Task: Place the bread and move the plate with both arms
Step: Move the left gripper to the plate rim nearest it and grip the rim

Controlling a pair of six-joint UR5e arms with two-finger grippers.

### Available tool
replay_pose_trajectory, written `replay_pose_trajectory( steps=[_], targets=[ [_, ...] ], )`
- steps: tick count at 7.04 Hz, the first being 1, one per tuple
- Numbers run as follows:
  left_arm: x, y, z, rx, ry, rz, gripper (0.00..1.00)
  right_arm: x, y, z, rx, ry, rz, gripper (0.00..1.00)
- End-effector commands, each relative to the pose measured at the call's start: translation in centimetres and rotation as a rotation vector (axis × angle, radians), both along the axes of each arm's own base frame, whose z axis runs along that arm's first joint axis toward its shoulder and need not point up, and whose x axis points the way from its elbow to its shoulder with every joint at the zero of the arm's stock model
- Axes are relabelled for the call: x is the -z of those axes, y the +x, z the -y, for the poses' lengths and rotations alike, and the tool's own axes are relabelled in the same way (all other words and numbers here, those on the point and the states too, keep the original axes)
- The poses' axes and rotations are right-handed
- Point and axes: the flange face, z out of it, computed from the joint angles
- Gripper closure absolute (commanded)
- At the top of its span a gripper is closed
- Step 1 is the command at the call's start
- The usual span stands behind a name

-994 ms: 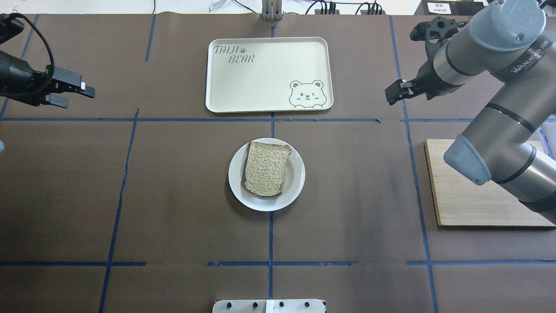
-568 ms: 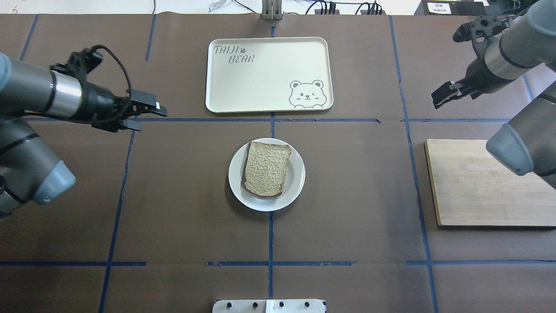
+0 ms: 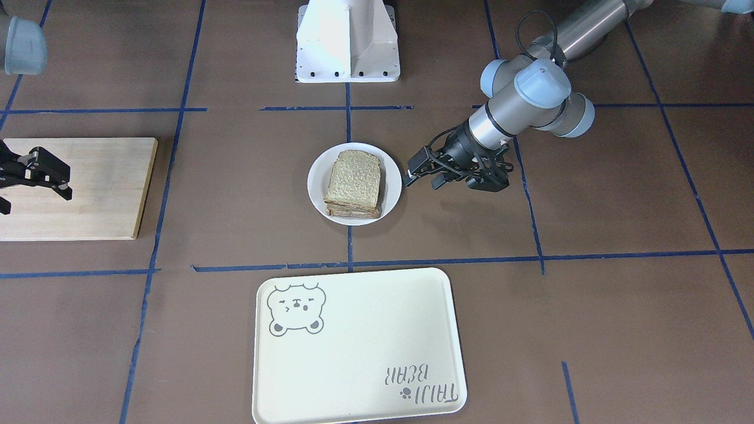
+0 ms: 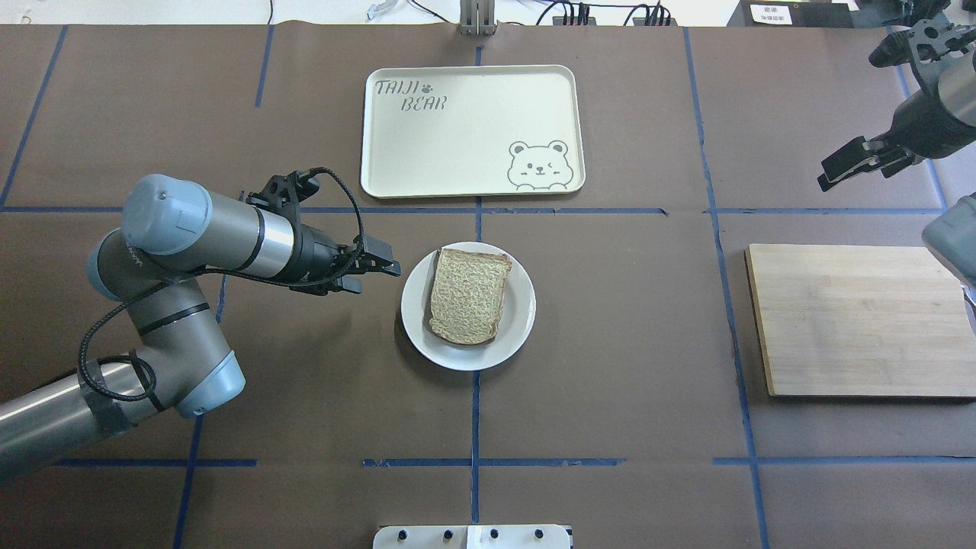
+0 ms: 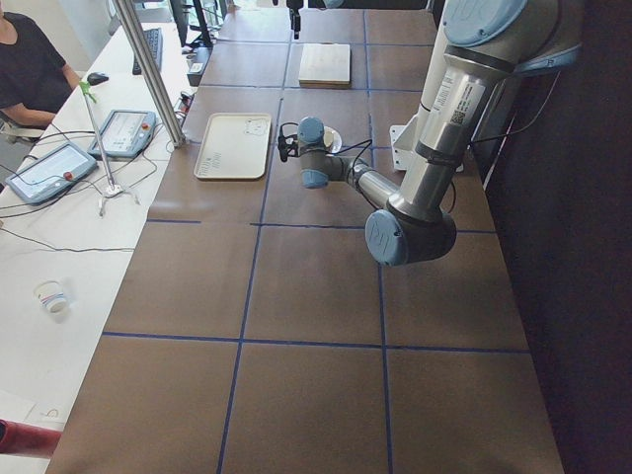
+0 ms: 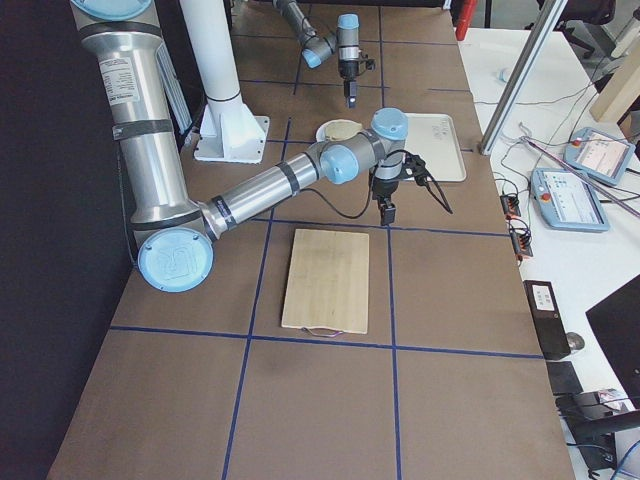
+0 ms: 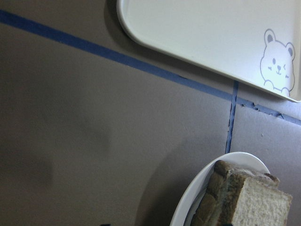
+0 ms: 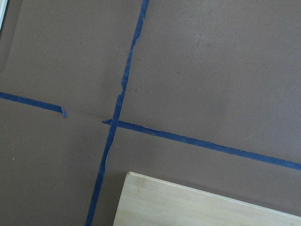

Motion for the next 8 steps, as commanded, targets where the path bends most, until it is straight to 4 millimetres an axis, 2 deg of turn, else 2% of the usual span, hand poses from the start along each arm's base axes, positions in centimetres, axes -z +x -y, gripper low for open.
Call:
replay_pose_trajectory(
  steps=[1,3,5,7,8],
  targets=[
    [0.6,1.6,-1.1,-0.025,0.002,-0.005,0.44,-0.1,0.2,-0.1,0.003,-0.007,0.010,0.00],
    [0.8,3.0,-1.4,-0.029,0.006,-0.002,0.44,-0.1,0.4,0.0,-0.003,-0.012,0.013,0.00],
    [1.0,5.3,-1.8,-0.024,0.007,0.009,0.44,-0.1,0.4,0.0,-0.004,-0.012,0.013,0.00],
    [0.9,5.7,-2.2,-0.032,0.005,0.011,0.47,-0.1,0.4,0.0,-0.005,-0.014,0.013,0.00],
    [0.9,5.7,-2.2,-0.032,0.005,0.011,0.53,-0.1,0.3,0.0,-0.003,-0.014,0.013,0.00]
  ],
)
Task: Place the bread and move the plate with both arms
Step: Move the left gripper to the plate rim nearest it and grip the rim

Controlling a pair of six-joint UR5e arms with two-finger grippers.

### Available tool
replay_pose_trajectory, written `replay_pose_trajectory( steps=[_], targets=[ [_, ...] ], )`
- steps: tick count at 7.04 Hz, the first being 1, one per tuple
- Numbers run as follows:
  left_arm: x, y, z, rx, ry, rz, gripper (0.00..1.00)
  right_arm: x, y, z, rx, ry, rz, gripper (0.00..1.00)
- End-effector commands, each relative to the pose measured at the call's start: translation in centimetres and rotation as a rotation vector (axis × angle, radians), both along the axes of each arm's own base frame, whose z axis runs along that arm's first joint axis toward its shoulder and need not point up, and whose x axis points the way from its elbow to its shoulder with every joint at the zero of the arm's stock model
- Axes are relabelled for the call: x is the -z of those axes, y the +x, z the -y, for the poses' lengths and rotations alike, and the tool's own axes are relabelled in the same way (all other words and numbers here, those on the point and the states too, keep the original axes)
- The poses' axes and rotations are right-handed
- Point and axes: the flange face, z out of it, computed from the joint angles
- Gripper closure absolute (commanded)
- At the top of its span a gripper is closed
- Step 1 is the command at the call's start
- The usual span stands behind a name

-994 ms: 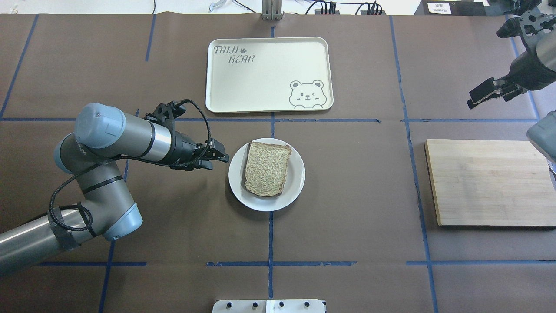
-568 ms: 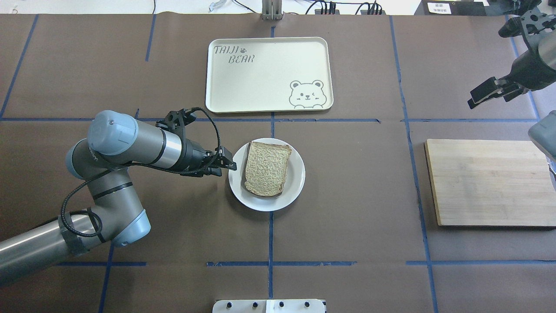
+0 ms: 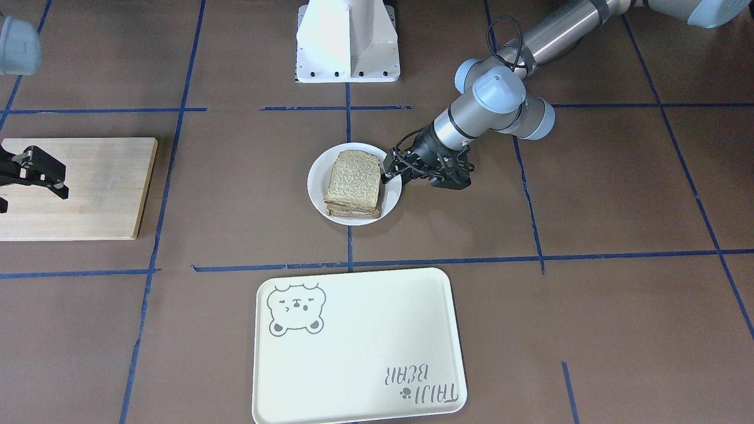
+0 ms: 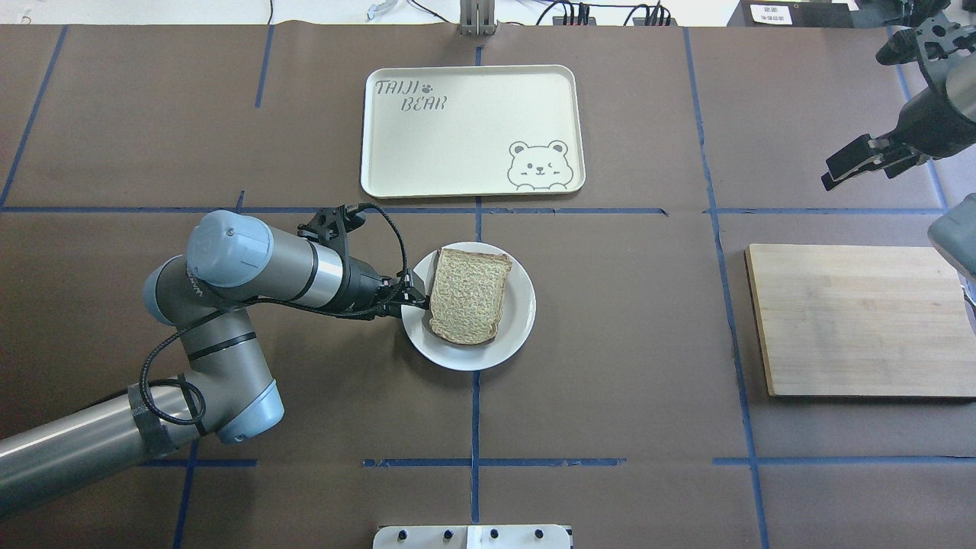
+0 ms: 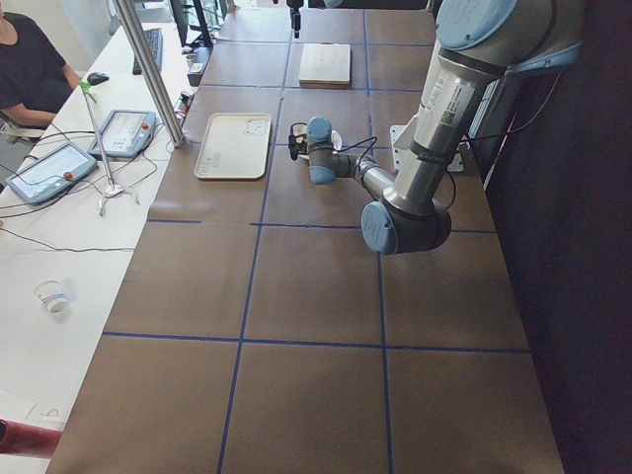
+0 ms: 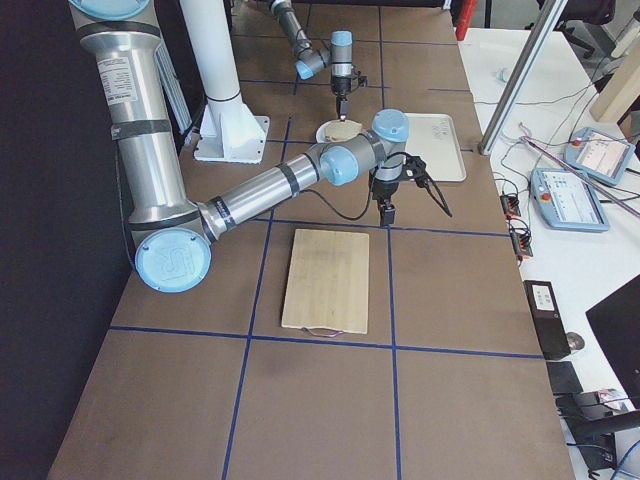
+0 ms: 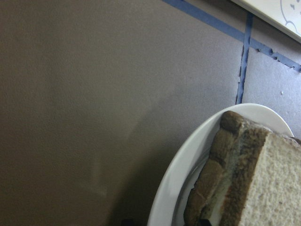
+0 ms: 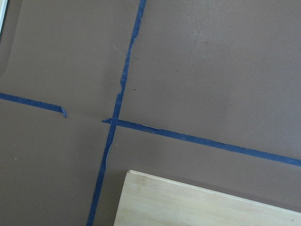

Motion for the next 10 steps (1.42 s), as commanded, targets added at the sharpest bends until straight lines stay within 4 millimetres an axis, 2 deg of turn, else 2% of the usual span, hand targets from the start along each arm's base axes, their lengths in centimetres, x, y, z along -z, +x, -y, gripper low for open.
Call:
replay_pose_trajectory(
  steps=[1,6,7,8,9,10],
  targets=[
    [0.0,0.2,-0.2,-0.004,0.000,0.000,0.55,0.0,0.0,0.0,-0.001,-0.002,0.000,0.00],
    [0.4,1.2,0.1,-0.007,-0.001,0.002,0.58,0.2,0.1,0.0,-0.001,0.003,0.003,0.00],
    [0.4,1.2,0.2,-0.005,-0.001,0.002,0.64,0.2,0.3,0.0,-0.004,0.003,0.003,0.00],
    [0.6,1.1,0.2,-0.006,-0.001,-0.004,0.81,0.2,0.3,0.0,-0.004,0.003,0.003,0.00],
    [0.7,0.8,0.1,-0.004,0.001,-0.009,0.91,0.2,0.3,0.0,-0.004,0.003,0.003,0.00],
    [1.7,0.5,-0.1,-0.002,-0.007,-0.029,0.93,0.2,0.4,0.0,-0.006,0.003,0.003,0.00]
  ],
)
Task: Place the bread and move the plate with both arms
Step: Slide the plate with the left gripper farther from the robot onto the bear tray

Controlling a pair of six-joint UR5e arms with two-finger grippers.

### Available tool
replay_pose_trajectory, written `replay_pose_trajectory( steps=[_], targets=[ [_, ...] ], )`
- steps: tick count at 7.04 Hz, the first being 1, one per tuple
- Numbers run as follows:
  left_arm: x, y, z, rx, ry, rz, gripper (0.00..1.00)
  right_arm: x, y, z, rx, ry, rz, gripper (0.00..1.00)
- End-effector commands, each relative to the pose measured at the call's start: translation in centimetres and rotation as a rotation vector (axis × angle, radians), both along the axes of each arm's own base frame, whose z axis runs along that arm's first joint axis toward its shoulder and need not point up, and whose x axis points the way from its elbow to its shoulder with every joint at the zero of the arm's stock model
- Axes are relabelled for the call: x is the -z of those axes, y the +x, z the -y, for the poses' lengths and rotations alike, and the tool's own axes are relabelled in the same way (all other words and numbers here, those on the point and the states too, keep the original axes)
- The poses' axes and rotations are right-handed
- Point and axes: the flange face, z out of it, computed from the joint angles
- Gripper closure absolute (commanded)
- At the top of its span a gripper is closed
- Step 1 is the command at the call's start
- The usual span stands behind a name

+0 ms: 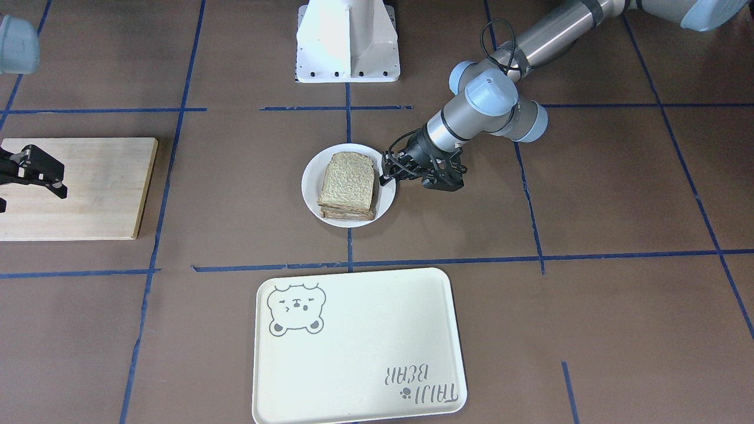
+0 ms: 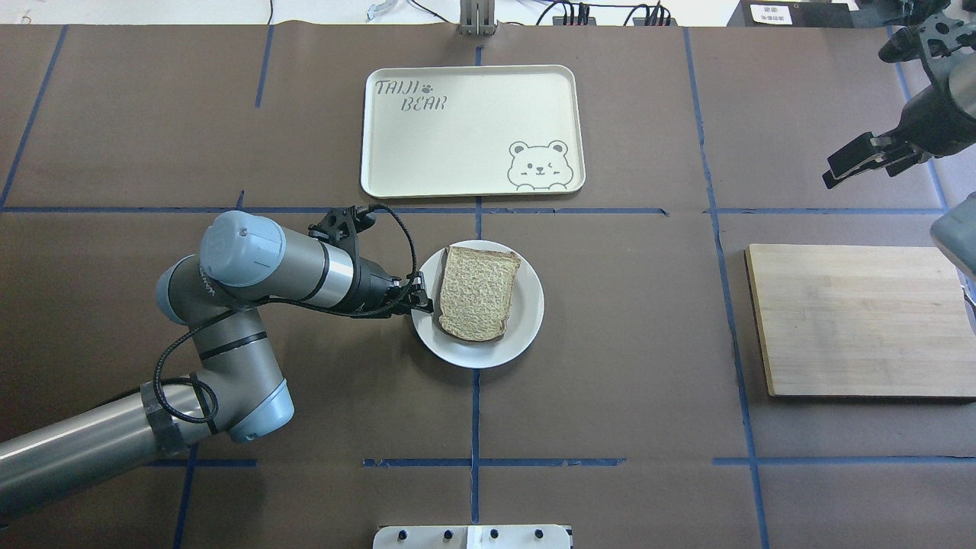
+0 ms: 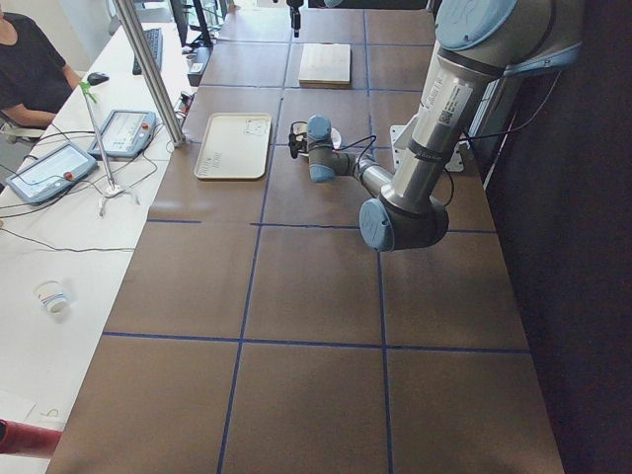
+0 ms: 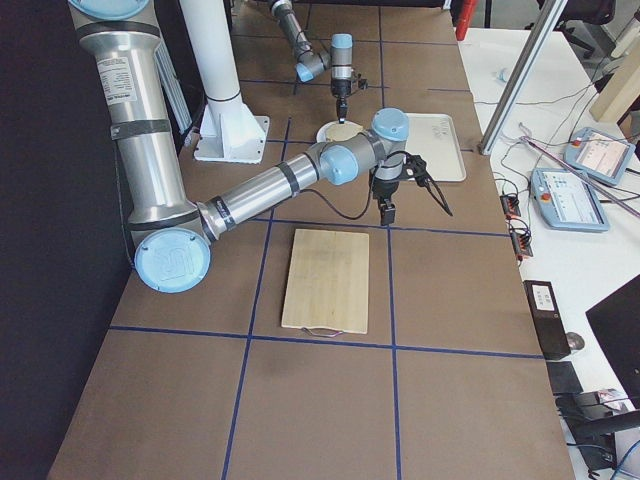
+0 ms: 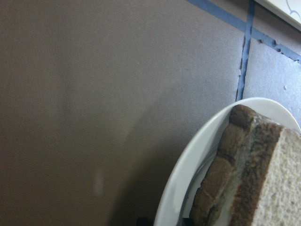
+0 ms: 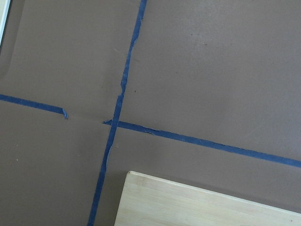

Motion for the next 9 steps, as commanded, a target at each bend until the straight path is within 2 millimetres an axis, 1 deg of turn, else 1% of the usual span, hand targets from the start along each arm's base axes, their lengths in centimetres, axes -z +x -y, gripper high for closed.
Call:
replay_pose_trajectory(
  steps=[1,3,5,6,9],
  targets=[
    [1.9,-0.8,-0.5,0.008,-0.030,-0.041,0.95,-0.1,0.2,0.0,-0.003,0.000,-0.001,0.00],
    [3.4,-1.4,-0.8,0.009,-0.036,-0.069,0.95,-0.1,0.4,0.1,-0.006,0.000,-0.001,0.00],
    [3.9,-1.5,-0.9,0.010,-0.049,-0.080,0.98,-0.1,0.6,0.1,-0.008,0.001,-0.001,0.00],
    [4.6,-1.5,-0.9,0.011,-0.047,-0.097,1.00,-0.1,0.6,0.1,-0.008,0.001,-0.001,0.00],
    [5.8,-2.6,-0.8,0.028,-0.079,-0.193,1.00,0.0,1.1,0.2,-0.016,0.003,0.001,0.00]
  ],
)
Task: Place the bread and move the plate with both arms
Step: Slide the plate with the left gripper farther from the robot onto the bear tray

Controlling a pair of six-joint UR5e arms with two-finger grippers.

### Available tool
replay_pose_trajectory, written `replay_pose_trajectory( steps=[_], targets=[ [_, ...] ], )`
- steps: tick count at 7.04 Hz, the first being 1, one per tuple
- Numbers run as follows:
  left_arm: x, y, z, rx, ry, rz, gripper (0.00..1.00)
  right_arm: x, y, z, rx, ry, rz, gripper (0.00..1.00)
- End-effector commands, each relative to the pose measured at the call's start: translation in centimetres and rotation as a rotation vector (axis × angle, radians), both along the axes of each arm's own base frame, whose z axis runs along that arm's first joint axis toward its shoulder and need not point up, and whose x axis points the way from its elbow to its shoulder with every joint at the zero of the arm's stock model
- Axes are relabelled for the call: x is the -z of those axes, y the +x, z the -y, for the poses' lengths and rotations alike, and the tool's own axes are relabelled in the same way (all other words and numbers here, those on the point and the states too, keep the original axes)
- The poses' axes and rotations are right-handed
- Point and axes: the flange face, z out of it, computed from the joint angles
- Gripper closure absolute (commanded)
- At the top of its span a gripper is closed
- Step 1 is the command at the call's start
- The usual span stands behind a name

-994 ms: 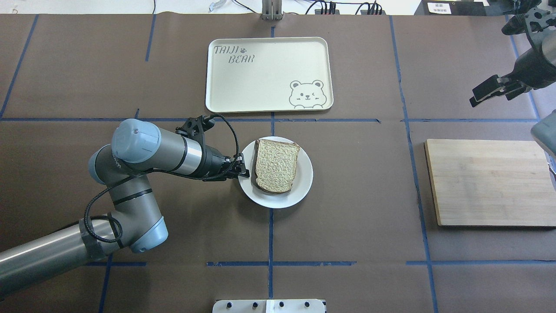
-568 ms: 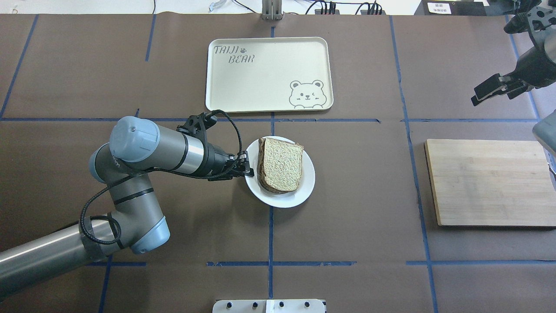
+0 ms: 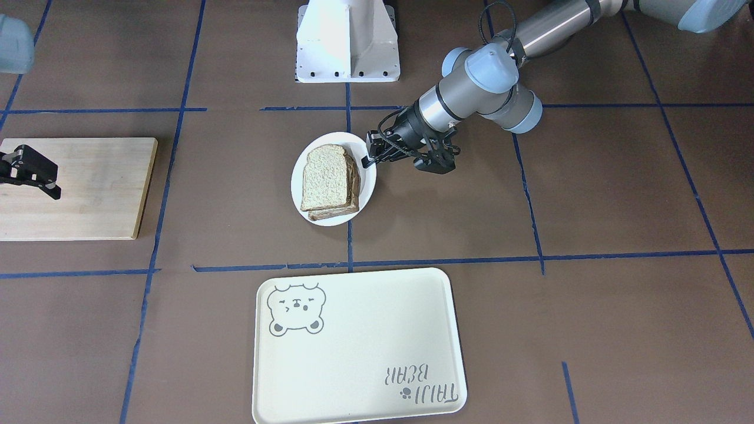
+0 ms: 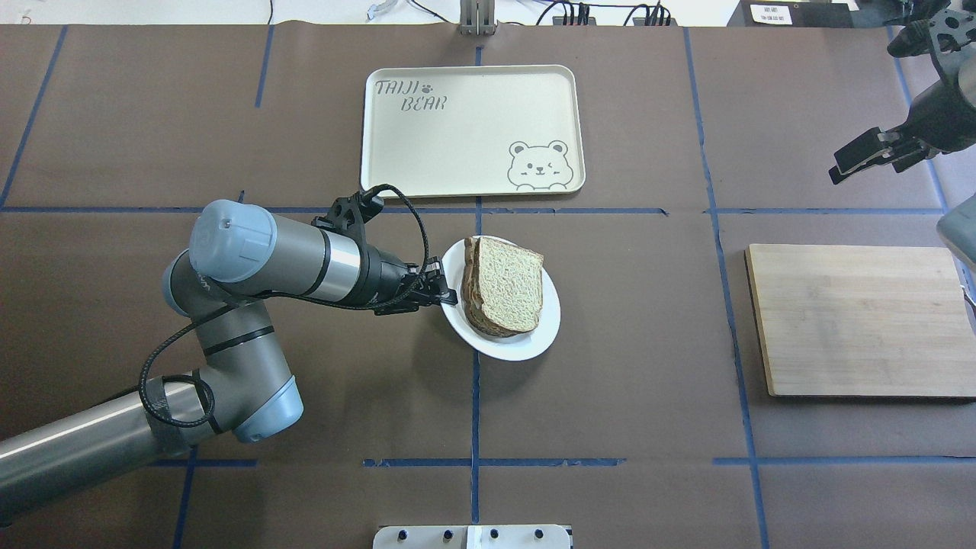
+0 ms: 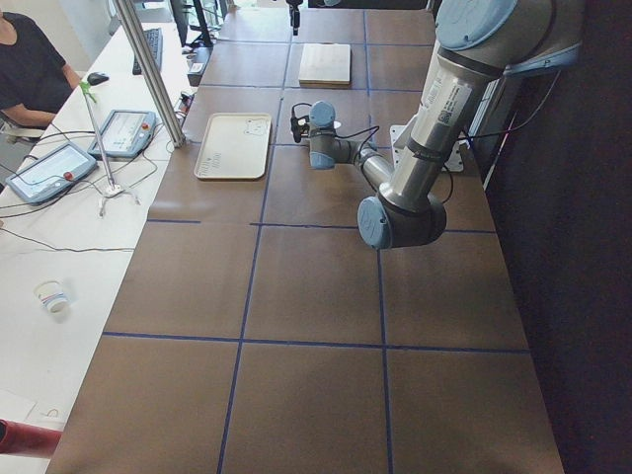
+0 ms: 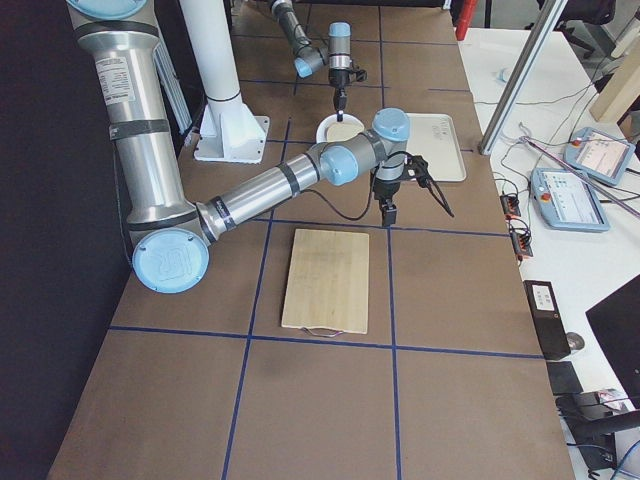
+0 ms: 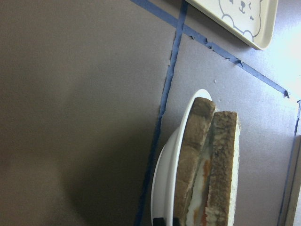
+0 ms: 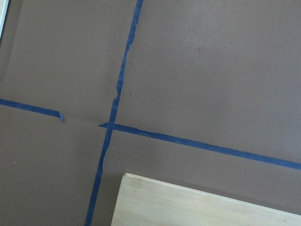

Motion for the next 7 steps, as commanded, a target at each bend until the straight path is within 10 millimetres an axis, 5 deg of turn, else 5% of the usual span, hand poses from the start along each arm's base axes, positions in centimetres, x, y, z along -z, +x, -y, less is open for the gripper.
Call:
replay_pose_trajectory(
  steps=[1,4,7],
  targets=[
    [0.7,-1.2,0.4,0.022,-0.030,-0.076,1.00,0.1,0.2,0.0,-0.004,0.000,0.001,0.00],
    [-0.3,-2.7,2.2,0.173,-0.164,-0.293,1.00,0.2,0.8,-0.1,-0.009,0.002,0.009,0.00],
    [1.9,0.2,6.2,0.355,-0.289,-0.423,1.00,0.4,2.5,0.0,-0.029,-0.010,0.035,0.00]
  ],
)
